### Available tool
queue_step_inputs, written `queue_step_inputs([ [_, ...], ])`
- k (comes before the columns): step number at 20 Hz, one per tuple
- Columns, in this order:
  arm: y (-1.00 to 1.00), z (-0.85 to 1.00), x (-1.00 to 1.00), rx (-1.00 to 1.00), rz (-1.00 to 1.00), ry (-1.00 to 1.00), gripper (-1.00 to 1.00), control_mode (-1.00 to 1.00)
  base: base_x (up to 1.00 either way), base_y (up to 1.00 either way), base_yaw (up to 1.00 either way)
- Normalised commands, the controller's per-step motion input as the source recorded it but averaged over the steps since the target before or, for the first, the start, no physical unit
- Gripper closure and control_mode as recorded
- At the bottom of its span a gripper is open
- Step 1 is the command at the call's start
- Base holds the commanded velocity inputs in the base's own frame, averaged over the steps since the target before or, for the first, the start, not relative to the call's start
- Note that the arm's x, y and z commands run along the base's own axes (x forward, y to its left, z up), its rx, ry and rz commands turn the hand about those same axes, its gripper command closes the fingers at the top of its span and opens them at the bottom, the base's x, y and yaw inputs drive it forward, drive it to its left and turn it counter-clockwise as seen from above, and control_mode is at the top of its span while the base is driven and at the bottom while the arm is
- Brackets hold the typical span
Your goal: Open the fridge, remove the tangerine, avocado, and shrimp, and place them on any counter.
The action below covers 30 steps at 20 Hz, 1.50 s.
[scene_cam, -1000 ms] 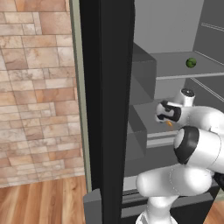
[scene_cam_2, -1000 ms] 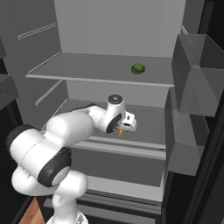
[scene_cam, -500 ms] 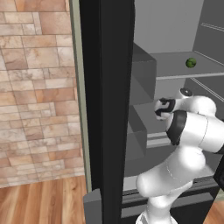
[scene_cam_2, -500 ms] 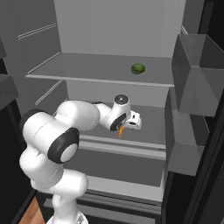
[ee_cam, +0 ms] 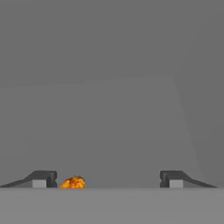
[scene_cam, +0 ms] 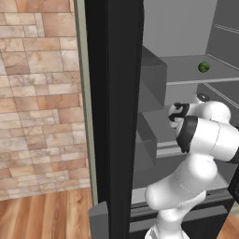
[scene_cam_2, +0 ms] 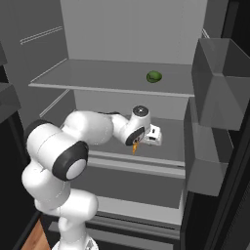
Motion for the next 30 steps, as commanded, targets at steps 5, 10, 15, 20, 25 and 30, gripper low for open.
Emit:
queue_step_inputs([
  [5,0.22,-0.42,-0.47,-0.02,0.00,0.00,-1.00,-1.00,0.00,0.00,0.00],
  [10,0.38,-0.21,-0.05,-0.03,0.00,0.00,-1.00,-1.00,0.00,0.00,0.00],
  [15,0.29,-0.26,0.03,-0.02,0.00,0.00,-1.00,-1.00,0.00,0.00,0.00],
  [20,0.04,-0.53,-0.08,0.00,-0.02,0.00,1.00,-1.00,0.00,0.00,0.00],
  [25,0.00,-0.54,-0.16,0.00,-0.03,0.00,1.00,-1.00,0.00,0.00,0.00],
  [30,0.00,-0.49,-0.23,0.00,-0.01,0.00,1.00,-1.00,0.00,0.00,0.00],
])
